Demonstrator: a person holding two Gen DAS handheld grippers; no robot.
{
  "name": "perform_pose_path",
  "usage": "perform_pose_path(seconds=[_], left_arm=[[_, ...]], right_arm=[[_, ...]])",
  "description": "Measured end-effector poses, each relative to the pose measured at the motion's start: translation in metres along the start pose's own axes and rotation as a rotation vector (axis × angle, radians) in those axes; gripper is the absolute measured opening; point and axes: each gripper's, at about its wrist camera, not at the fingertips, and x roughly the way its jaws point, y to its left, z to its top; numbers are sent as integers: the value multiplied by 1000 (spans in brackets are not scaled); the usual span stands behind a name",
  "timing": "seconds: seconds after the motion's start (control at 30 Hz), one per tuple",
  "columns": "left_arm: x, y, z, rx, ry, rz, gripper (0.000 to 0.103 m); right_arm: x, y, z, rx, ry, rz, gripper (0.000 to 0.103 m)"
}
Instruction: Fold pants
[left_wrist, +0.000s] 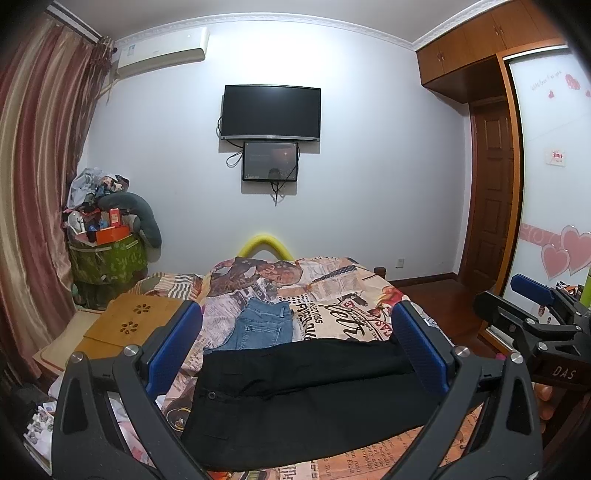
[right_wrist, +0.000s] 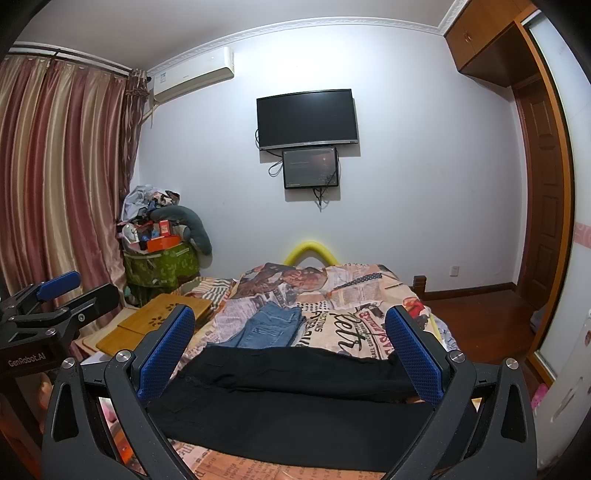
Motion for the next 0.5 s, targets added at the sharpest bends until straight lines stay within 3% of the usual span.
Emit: perform_pose_path(seconds=[0.5], left_arm=[[3,3,-1,-12,2,3,103]], right_arm=[[1,-9,-2,1,4,-6,102]])
